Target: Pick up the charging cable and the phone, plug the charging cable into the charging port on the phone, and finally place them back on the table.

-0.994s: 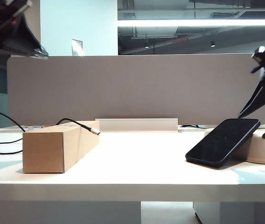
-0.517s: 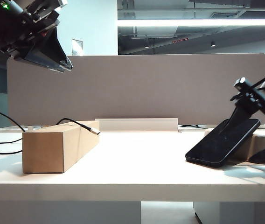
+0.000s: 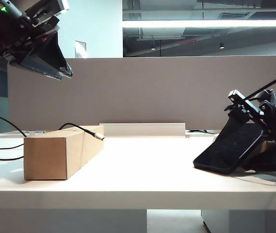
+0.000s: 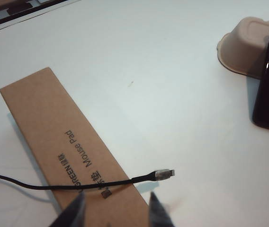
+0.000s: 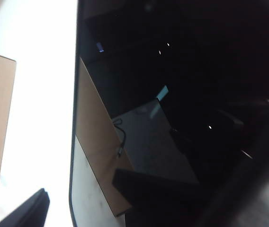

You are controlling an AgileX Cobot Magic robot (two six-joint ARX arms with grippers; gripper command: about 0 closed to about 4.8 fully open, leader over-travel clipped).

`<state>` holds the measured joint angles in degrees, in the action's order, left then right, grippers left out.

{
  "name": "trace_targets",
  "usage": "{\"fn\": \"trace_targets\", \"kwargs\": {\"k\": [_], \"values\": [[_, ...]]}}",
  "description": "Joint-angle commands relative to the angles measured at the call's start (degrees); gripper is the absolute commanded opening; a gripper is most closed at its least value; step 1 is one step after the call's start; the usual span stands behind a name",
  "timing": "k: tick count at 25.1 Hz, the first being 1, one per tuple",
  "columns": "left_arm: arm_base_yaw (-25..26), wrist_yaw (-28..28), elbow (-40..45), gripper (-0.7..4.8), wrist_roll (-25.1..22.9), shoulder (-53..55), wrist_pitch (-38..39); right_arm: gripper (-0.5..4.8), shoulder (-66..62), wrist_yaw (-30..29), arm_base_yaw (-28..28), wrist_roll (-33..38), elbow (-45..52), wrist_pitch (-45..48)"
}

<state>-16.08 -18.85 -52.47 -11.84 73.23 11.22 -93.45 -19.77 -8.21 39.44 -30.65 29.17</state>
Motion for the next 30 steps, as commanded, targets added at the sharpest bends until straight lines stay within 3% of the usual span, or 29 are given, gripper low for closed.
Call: {"fn": "trace_targets", "kwargs": {"k": [1, 3, 8, 10, 14, 24, 30], "values": [[0.0, 0.0, -0.3, 1.64, -0.2, -0.2, -0.4, 3.86, -2.8, 0.5, -0.1, 0.1, -0.2, 2.7], [0.0, 0.0, -0.3, 1.64, -0.2, -0.2, -0.4, 3.64, -3.6, 0.6, -0.1, 0.8, -0.2, 2.8], [0.0, 0.0, -0.3, 1.63, -0.2, -0.2, -0.6, 1.37, -4.4, 0.6, -0.1, 1.3, -0.2, 3.1], [0.0, 0.0, -0.3, 1.63, -0.2, -0.2, -0.6, 1.30, -4.4, 0.6, -0.1, 1.3, -0.2, 3.3], [0.0, 0.0, -0.3, 1.63, -0.2, -0.2, -0.6, 0.04, -4.3, -0.7, -0.1, 1.3, -0.2, 4.2], [-1.7, 0.0, -0.4, 1.61, -0.9, -0.2, -0.9, -0.08, -1.3, -9.6, -0.5, 1.2, -0.2, 7.9], [-8.3, 9.5, -0.5, 1.56, -12.0, 0.3, -2.2, -0.08, 7.5, -10.2, -0.5, -0.6, -0.2, 6.5]]}}
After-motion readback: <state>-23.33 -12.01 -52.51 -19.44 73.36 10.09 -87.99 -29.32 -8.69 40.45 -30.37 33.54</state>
